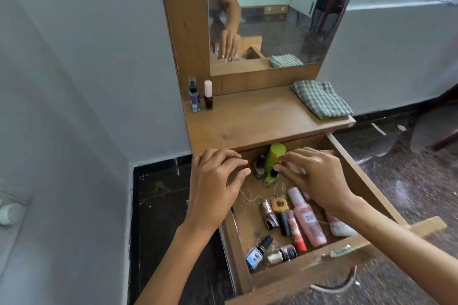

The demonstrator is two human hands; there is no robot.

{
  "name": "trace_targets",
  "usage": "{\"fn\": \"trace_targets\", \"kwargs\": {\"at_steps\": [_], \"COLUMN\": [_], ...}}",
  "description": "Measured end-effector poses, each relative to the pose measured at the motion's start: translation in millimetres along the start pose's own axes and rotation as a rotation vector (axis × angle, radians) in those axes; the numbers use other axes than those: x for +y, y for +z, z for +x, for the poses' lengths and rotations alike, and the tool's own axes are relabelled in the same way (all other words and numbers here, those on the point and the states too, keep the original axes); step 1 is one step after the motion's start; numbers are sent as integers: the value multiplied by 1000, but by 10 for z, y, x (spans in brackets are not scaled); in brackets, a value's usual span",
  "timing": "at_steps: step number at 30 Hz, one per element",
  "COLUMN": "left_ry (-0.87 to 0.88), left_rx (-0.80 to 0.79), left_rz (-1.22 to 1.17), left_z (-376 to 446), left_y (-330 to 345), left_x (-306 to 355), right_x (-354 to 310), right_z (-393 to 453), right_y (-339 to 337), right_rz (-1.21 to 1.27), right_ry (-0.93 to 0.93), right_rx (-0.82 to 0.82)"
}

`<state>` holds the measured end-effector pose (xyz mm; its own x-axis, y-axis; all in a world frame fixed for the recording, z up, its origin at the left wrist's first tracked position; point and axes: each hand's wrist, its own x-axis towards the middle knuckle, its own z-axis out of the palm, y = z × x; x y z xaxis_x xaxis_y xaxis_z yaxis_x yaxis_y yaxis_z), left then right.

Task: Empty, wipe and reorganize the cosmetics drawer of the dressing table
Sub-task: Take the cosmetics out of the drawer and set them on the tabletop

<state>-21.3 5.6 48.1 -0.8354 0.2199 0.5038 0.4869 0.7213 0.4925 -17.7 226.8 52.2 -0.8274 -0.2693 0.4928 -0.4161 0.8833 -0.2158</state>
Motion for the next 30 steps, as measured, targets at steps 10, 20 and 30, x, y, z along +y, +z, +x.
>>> {"fn": "trace_targets", "kwargs": {"at_steps": [10,20,30], "left_ry": [-48,-111,-180], "left_rx": [-104,-187,39], "left_rz": [-26,-304,-251], "left_z": [-65,296,495], "left_y": [124,-182,-210], "left_x": [36,42,-133], "right_x": [3,-349,-280], "right_z": [75,565,503], "right_y": [121,-372,-233], "right_rz": [172,664,569], "right_ry": [21,-48,147], "right_rx": [-260,-128,154]}}
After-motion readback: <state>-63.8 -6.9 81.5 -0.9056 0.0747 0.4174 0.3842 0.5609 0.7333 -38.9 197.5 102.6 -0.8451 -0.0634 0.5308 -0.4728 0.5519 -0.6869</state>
